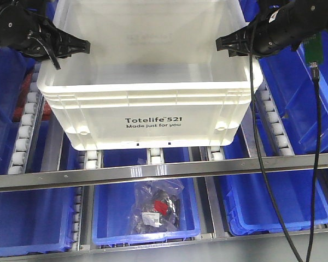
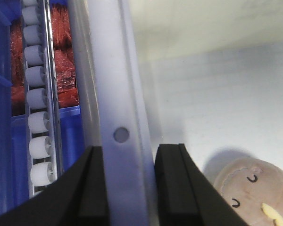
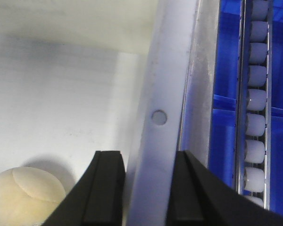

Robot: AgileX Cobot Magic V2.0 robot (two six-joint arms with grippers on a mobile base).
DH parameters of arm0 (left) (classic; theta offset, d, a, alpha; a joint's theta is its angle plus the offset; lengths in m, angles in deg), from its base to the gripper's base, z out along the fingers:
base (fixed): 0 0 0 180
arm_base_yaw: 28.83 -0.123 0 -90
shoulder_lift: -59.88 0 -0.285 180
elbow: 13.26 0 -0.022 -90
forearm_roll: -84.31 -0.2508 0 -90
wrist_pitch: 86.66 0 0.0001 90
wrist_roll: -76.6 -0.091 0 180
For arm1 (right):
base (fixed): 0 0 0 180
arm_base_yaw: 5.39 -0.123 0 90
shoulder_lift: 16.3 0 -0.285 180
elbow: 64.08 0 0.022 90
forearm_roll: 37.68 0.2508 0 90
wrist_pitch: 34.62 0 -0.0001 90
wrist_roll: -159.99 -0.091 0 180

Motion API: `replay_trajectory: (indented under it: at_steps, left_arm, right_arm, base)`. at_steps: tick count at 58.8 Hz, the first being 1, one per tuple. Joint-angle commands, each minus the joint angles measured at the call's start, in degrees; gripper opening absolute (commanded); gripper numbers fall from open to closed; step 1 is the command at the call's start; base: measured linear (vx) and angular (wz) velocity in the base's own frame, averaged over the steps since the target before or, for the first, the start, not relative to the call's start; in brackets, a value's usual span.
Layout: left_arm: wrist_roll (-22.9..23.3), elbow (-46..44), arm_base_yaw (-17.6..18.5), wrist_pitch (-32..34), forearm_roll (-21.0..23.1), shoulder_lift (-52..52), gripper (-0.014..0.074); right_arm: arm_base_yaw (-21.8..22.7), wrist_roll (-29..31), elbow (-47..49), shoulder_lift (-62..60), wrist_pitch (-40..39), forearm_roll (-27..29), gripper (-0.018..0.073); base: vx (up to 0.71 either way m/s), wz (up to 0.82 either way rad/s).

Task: Place moving items into box and shelve
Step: 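Push the tote forward onto the roller shelf with both grippers, then open both grippers to release the tote rim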

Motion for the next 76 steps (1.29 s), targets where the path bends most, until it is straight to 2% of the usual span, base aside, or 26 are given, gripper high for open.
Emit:
replay_trajectory:
  at_steps: [1,8,14,21,25,51,58,67,76]
  left_arm:
    - [-1.3,-1.8,0.4,2.9,-1.3,1.5,0.0269]
    - [-1.2,-1.8,0.4,2.9,-1.3,1.5,0.0412]
    - [-0.7,-1.8,0.4,2.7,-1.2,1.5,0.0489]
    - [-0.7,-1.8,0.4,2.7,-1.1,1.8,0.0532]
    - [-0.7,-1.8,0.4,2.8,-1.1,2.3,0.0532]
    - [-0.7,-1.8,0.4,3.4,-1.1,9.4,0.0522]
    - [-0.7,-1.8,0.4,1.4,-1.1,10.4,0.0522]
    - [-0.7,-1.3,0.5,-2.2,1.9,10.8,0.0522]
    - [-0.7,2.3,0.5,0.1,3.6,11.2,0.0522]
  right_arm:
    - [-0.4,2.8,2.5,-3.1,-5.8,1.5,0.02]
    - [-0.4,2.7,2.5,-3.1,-5.9,1.5,0.0381]
    - [-0.4,2.1,2.5,-3.1,-5.9,1.5,0.0553]
    - [-0.4,2.1,2.5,-3.2,-5.9,1.5,0.0671]
    - [-0.4,2.1,2.5,-3.8,-5.9,1.5,0.07]
    - [-0.4,2.1,2.5,-11.4,-3.4,1.3,0.0656]
    - [-0.4,2.1,2.5,-12.8,-1.2,1.6,0.0642]
    - [-0.4,2.1,2.0,-13.1,-0.2,3.2,0.0619]
    - [-0.4,2.3,-3.1,-13.1,-4.5,4.5,0.058]
  base:
    - [0.0,0.0]
    - [0.0,0.0]
    - [0.0,0.0]
    - [0.0,0.0]
    - [0.0,0.0]
    - [0.0,0.0]
    - [0.0,0.0]
    - [0.0,0.0]
    - [0.0,0.0]
